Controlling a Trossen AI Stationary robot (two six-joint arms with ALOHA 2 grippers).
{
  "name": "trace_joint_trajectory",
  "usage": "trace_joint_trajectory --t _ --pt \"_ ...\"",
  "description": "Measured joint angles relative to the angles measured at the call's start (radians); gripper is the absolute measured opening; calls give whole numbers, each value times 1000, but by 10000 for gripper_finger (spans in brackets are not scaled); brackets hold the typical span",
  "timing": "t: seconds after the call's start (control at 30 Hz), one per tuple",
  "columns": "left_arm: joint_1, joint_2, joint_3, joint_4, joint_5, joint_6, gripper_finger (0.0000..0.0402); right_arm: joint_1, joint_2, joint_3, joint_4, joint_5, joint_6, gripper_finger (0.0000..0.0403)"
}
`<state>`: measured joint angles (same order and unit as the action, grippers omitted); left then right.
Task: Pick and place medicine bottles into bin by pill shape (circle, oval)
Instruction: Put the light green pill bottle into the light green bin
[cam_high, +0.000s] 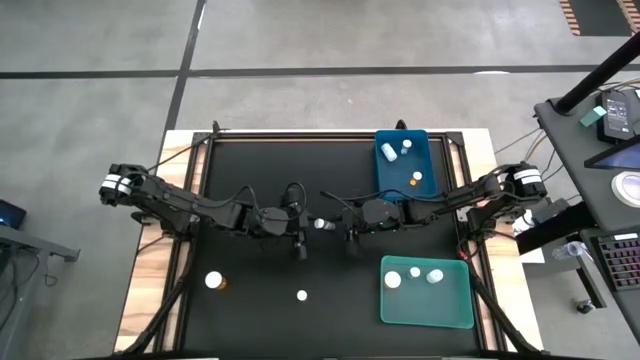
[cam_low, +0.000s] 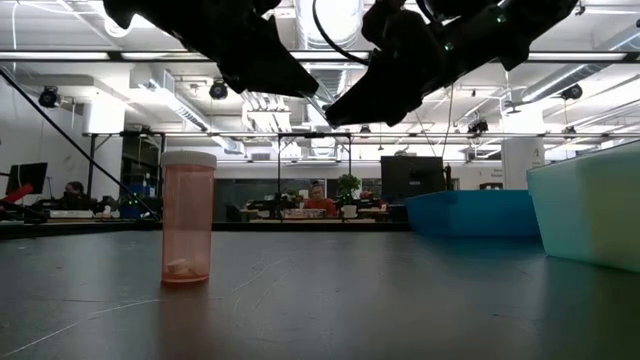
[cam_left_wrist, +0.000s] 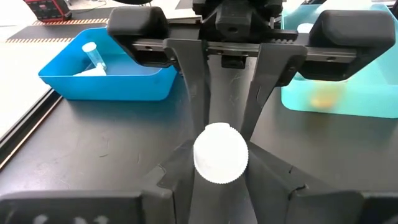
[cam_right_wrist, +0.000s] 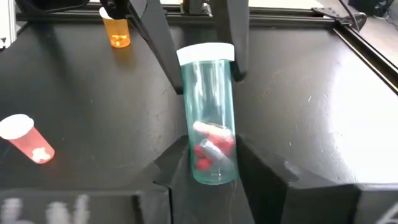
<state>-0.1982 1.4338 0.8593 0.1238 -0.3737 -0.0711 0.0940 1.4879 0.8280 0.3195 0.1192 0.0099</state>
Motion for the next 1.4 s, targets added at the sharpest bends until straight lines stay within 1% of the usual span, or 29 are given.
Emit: trace_joint_trajectory --t 0.1,0.2,0.33,0.5,0.6,0.8,0.93,1.13,1.2,1.27,1.4 --pt "0 -1 0 0 0 0 130 1 0 -2 3 -1 -10 93" --pt "0 -2 -1 0 1 1 152 0 -1 -12 0 3 -22 83" --pt "-2 -10 -1 -3 3 10 170 0 -7 -33 -1 9 -28 92" --pt "-9 -19 -2 -10 5 61 172 0 -25 -67 5 30 -28 99" --pt "-11 -19 -4 -9 5 79 173 4 -41 -104 73 40 -35 97" --pt "-20 -25 -57 15 4 58 173 23 -71 -224 332 41 -73 96" --pt "-23 -26 -120 186 2 53 173 33 -72 -280 497 40 -75 96" --pt "-18 50 -207 694 5 116 173 49 -36 -307 714 40 -131 96" --pt "-18 90 -225 826 8 133 173 55 -21 -308 759 39 -139 96" --pt "-18 133 -225 914 15 134 173 57 -11 -309 774 38 -141 96" --pt "-18 224 -198 1014 20 133 173 56 -4 -298 770 41 -140 96"
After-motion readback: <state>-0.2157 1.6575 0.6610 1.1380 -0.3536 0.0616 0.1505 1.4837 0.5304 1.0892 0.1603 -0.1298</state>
